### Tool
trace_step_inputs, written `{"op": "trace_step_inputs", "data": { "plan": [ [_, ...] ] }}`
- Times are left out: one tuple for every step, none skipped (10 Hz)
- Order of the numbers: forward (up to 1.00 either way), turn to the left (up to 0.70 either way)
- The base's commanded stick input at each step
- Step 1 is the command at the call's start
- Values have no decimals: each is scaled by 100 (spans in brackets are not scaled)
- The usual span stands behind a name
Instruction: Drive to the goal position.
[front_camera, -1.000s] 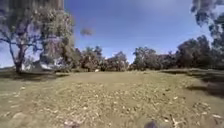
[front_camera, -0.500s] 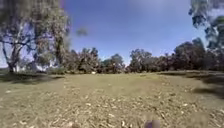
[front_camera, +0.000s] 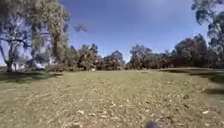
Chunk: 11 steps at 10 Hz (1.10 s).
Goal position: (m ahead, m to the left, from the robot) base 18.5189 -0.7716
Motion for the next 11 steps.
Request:
{"op": "trace_step_inputs", "data": {
  "plan": [
    [100, 0],
    [100, 0],
    [100, 0],
    [100, 0],
    [100, 0],
    [100, 0],
    [100, 0],
    [100, 0],
    [100, 0],
    [100, 0],
    [100, 0]
  ]
}}
